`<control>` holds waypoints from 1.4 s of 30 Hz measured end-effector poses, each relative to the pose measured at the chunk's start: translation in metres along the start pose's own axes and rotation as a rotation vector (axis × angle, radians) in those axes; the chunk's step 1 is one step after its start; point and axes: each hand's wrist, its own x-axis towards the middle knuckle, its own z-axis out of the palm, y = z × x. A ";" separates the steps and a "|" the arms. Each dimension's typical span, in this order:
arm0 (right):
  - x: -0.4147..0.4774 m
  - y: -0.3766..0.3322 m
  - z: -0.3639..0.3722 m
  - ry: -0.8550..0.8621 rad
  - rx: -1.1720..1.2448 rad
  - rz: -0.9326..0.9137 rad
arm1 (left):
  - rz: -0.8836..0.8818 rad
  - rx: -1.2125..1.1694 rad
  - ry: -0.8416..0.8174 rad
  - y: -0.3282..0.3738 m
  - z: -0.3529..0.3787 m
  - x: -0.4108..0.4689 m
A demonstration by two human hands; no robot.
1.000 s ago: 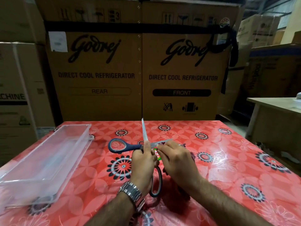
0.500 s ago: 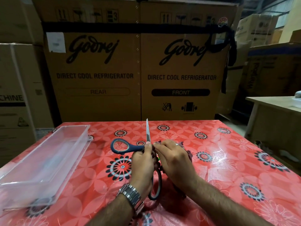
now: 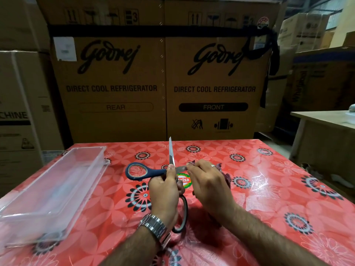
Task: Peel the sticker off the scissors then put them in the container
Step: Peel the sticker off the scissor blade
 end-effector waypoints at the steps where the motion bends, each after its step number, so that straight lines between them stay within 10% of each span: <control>1: -0.001 0.000 0.000 -0.001 0.007 0.016 | -0.003 0.003 0.008 -0.001 0.000 0.000; 42: -0.003 -0.007 0.000 -0.080 0.087 -0.035 | -0.059 0.037 0.057 -0.005 0.000 -0.001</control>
